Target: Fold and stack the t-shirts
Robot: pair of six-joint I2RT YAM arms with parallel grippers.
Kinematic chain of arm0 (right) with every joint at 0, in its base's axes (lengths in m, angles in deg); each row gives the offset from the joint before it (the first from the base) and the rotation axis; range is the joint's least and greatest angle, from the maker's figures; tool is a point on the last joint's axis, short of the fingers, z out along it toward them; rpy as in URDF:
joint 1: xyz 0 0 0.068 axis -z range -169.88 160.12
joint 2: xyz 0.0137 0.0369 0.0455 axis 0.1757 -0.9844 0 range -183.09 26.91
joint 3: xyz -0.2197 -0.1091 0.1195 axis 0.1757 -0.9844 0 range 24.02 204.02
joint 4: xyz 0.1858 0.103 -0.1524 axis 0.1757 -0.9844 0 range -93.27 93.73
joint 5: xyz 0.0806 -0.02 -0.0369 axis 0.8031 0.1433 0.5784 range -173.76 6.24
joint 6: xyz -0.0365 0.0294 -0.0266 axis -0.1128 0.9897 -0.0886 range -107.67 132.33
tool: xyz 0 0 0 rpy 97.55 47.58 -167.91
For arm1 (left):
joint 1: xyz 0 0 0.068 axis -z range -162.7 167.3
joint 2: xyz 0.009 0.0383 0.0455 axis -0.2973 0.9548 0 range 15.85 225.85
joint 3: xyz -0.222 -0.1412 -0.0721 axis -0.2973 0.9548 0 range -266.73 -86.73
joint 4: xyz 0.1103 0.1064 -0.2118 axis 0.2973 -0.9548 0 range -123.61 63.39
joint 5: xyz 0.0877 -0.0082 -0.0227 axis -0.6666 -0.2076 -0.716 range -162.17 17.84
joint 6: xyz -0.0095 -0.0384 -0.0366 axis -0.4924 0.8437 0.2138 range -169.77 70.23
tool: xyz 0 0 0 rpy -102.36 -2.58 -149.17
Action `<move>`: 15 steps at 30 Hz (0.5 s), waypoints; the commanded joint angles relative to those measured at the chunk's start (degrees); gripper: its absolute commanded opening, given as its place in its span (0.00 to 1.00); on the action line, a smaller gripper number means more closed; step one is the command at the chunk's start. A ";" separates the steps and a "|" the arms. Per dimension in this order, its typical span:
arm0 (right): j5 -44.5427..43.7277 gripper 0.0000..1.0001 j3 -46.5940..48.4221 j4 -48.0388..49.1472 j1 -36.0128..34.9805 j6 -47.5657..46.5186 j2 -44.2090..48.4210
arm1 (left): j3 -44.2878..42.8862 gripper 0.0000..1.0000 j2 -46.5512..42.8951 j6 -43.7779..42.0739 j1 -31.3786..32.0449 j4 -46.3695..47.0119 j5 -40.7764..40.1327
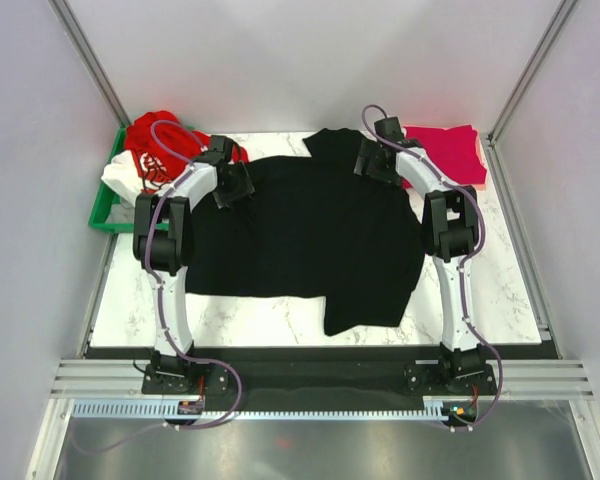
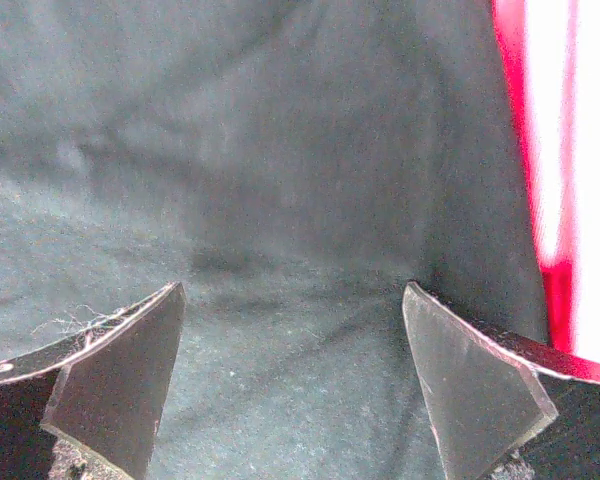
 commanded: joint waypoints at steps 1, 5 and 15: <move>5.37 0.98 6.04 -3.27 0.54 -3.93 -3.45 | -3.71 0.71 -0.07 2.20 0.95 -2.66 2.26; 9.79 0.98 2.81 -2.13 0.01 -4.02 2.86 | -1.08 0.73 -7.00 2.28 2.62 -4.16 2.26; 7.97 0.98 -12.61 -5.91 -3.15 -4.29 27.99 | 16.74 0.78 -39.24 1.84 2.98 -7.24 -3.45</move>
